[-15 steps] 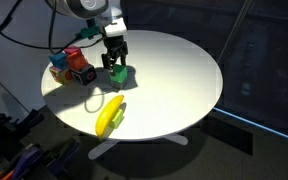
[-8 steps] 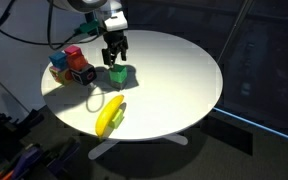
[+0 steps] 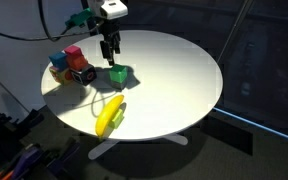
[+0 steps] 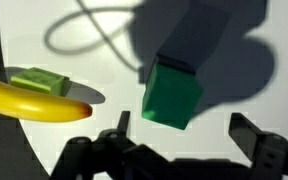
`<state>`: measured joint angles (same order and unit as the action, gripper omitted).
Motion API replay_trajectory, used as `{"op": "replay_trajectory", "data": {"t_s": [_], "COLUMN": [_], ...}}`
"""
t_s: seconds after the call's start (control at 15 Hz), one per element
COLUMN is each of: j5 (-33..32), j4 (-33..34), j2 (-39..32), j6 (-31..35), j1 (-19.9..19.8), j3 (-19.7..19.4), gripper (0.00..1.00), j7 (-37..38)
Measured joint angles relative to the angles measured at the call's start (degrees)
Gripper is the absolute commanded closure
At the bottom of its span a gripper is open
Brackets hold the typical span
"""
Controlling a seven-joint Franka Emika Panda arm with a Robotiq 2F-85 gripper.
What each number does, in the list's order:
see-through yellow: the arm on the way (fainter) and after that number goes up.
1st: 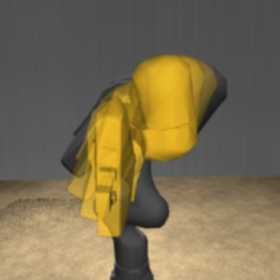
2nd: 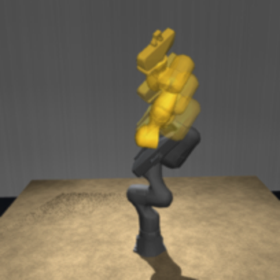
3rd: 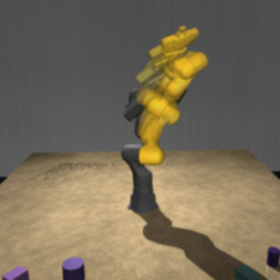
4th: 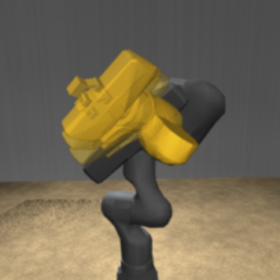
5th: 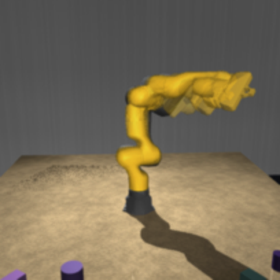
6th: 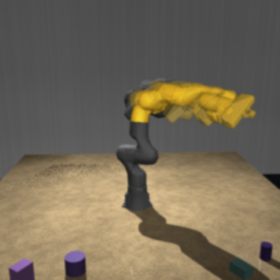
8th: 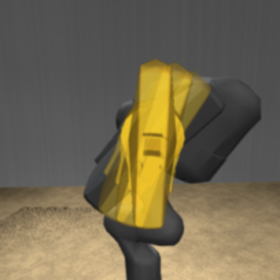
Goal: Put the green block on the grey block
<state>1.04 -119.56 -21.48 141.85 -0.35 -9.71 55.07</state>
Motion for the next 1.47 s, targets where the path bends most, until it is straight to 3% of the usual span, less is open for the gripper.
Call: {"op": "replay_trajectory", "data": {"t_s": [0.33, 0.8, 1.13, 1.47], "j5": [-0.1, -1.3, -3.9, -4.0], "j4": [-5.0, -9.4, -12.6, -16.1], "j2": [5.3, 12.3, 18.4, 24.8], "j6": [-0.8, -8.5, -11.0, -11.6], "j1": [-0.4, -1.9, -4.1, -5.7], "j3": [0.2, 0.2, 0.2, 0.2], "gripper": [0.00, 0.00, 0.00, 0.00], "j7": [-16.2, -37.2, -44.3, -46.4]}}
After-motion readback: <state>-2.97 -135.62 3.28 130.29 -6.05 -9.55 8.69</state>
